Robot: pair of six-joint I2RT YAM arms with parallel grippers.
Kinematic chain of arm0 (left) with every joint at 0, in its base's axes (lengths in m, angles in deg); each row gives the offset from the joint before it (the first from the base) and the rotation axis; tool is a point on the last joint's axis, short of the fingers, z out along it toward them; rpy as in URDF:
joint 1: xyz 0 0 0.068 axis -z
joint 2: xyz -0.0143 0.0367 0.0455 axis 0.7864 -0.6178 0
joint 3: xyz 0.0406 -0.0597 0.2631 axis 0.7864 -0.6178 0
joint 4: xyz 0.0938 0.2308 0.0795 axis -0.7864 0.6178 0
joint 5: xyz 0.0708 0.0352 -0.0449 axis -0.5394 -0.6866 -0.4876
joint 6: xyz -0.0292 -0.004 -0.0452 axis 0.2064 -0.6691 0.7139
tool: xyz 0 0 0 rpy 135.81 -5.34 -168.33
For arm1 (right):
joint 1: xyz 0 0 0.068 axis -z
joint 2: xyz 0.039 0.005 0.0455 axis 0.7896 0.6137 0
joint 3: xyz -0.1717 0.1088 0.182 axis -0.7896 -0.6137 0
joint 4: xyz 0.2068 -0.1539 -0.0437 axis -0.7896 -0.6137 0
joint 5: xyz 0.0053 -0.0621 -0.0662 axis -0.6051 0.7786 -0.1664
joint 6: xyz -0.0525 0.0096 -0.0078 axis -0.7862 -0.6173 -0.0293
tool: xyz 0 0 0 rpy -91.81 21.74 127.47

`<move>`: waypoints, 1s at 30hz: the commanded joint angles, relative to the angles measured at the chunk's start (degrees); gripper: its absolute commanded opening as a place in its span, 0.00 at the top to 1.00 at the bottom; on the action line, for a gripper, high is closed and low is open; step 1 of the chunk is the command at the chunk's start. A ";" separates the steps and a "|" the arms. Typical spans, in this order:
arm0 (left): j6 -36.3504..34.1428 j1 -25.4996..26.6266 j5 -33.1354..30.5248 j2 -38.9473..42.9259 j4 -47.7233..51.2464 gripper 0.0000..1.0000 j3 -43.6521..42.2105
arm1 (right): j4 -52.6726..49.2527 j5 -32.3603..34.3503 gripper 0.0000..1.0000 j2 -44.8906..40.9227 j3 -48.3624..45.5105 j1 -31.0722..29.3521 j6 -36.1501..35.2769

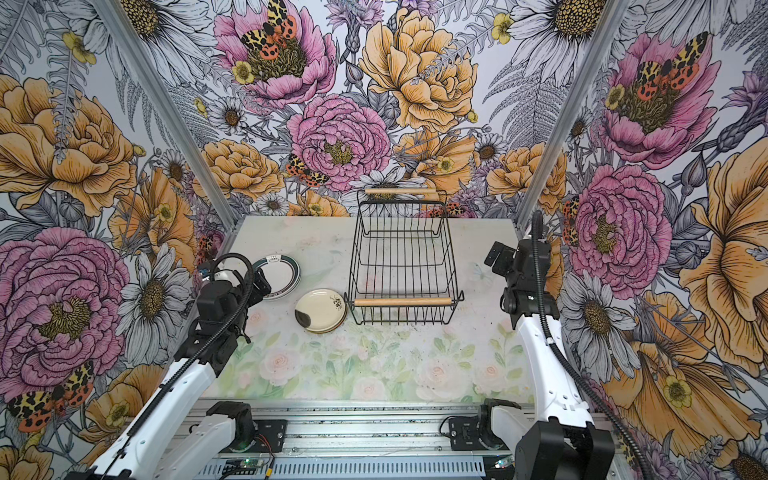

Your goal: Unload the plates from the dish rack

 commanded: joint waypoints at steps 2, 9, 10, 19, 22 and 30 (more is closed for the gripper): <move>-7.67 0.73 -7.89 -7.85 -21.04 0.01 -2.02 | 29.02 -4.62 0.01 -4.29 -14.38 -0.55 -9.32; -15.88 2.58 -8.48 -22.75 -42.44 0.01 -4.26 | 40.12 -8.69 0.00 -5.31 -26.36 -0.69 -10.81; -16.91 2.86 -8.19 -24.42 -45.24 0.01 -4.92 | 39.08 -6.37 0.00 -5.62 -26.81 -0.65 -8.77; -22.15 4.37 -6.92 -36.30 -61.62 0.01 -7.29 | 40.16 -1.82 0.01 -1.89 -29.76 -0.80 -6.63; -24.35 5.79 -6.66 -33.94 -60.73 0.01 -7.69 | 40.01 0.68 0.01 -0.93 -30.53 -0.81 -5.94; -28.28 4.48 -5.37 -21.48 -45.60 0.01 -9.11 | 41.82 1.14 0.01 1.22 -31.83 -0.75 -4.34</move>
